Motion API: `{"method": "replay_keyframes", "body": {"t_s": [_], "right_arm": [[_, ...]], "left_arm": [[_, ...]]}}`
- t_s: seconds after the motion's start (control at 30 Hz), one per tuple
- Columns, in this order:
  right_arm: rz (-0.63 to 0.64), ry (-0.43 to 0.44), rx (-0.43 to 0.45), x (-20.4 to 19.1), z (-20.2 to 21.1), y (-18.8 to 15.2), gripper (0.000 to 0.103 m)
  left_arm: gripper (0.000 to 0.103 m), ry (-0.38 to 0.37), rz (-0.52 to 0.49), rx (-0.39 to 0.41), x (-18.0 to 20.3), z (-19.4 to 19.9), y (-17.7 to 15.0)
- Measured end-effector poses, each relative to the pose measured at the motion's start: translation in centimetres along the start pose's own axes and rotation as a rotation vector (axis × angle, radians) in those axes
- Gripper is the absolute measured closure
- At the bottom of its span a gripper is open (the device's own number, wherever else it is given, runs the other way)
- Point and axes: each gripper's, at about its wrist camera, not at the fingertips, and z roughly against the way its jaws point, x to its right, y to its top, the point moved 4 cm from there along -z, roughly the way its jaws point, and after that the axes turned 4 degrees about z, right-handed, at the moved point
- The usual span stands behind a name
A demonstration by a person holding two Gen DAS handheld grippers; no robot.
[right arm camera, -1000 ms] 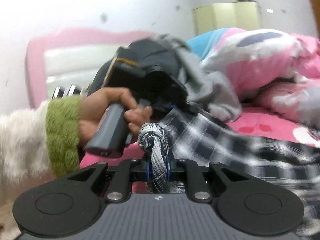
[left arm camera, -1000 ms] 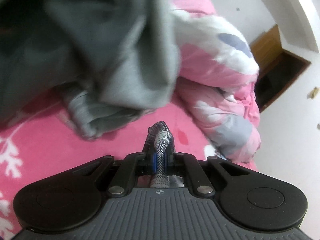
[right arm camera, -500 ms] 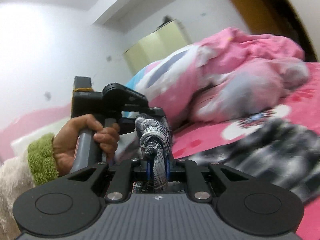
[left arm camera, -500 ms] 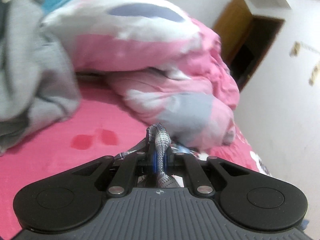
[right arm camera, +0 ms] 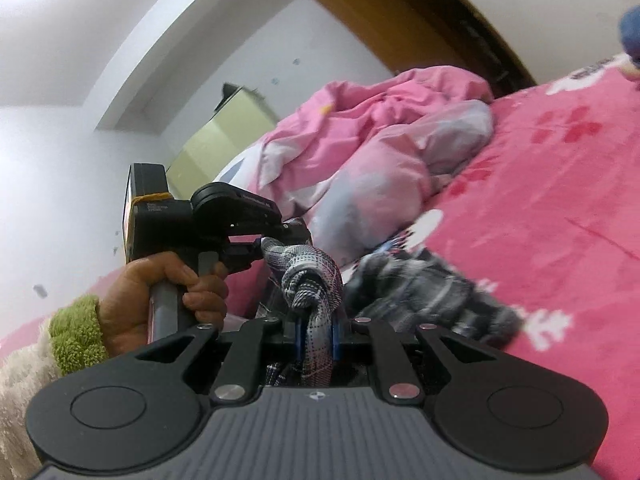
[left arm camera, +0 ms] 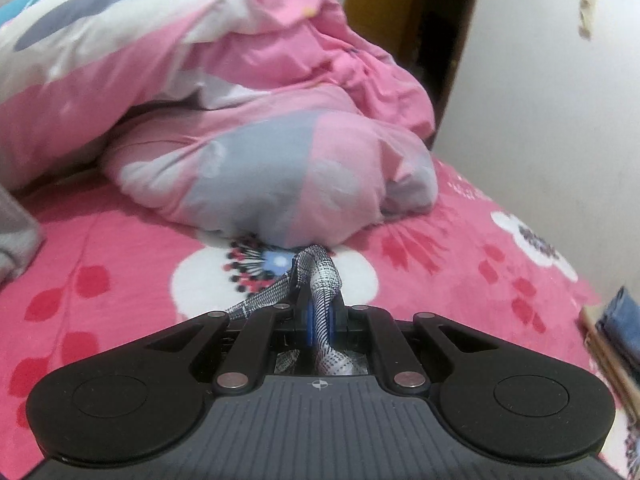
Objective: Fold clothes
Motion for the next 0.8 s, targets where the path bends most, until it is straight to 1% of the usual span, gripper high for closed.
{"method": "replay_keyframes", "body": {"t_s": [0.13,0.17,0.23,0.27,0.3,0.33,0.4,0.43,0.47,0.53,0.57,0.63,0.73,0.77,0.8], "right_arm": [[-0.039,-0.029,0.015,1.7,0.5,-0.1,0.09],[-0.055,-0.038,0.013,2.2,0.5,-0.3,0.09],[-0.096,-0.051,0.003,3.2,0.3,-0.6,0.09],[-0.115,-0.058,-0.002,3.6,0.1,-0.7,0.09],[-0.135,-0.064,-0.007,4.0,0.0,-0.8,0.09],[-0.149,-0.067,-0.012,4.3,-0.1,-0.8,0.09],[-0.167,-0.069,-0.017,4.7,-0.1,-0.9,0.09],[-0.177,-0.07,-0.02,4.8,-0.1,-1.0,0.09],[-0.187,-0.07,-0.025,5.0,-0.2,-1.0,0.089],[-0.211,-0.068,-0.036,5.4,-0.2,-1.0,0.088],[-0.22,-0.064,-0.039,5.5,-0.2,-1.0,0.088],[-0.228,-0.056,-0.04,5.6,0.0,-1.0,0.088],[-0.23,-0.056,-0.054,5.7,0.1,-0.8,0.088],[-0.236,-0.059,-0.063,5.8,0.0,-0.7,0.085],[-0.245,-0.069,-0.068,6.1,0.2,-0.5,0.076]], "left_arm": [[0.098,0.008,-0.054,-0.029,1.8,-1.6,-0.8],[0.097,0.001,-0.061,-0.056,2.0,-2.4,-1.2],[0.092,-0.022,-0.048,-0.121,1.9,-3.8,-2.1],[0.082,-0.035,-0.038,-0.15,1.8,-4.4,-2.5],[0.078,-0.057,-0.012,-0.159,1.5,-4.4,-2.6],[0.077,-0.078,0.013,-0.152,1.2,-4.0,-2.5],[0.065,-0.133,0.055,-0.119,0.7,-2.2,-1.8],[0.063,-0.158,0.058,-0.095,0.5,-0.7,-1.4],[0.059,-0.179,0.056,-0.07,0.2,0.8,-1.1],[0.056,-0.182,0.007,-0.024,-0.2,4.3,-0.8],[0.053,-0.169,-0.029,-0.008,-0.5,6.1,-0.9],[0.052,-0.125,-0.108,0.012,-1.4,9.6,-1.6],[0.052,-0.075,-0.192,-0.009,-2.8,12.5,-4.4],[0.052,-0.062,-0.212,-0.028,-3.2,13.0,-5.8],[0.052,-0.046,-0.226,-0.043,-3.5,13.2,-7.1]]}}
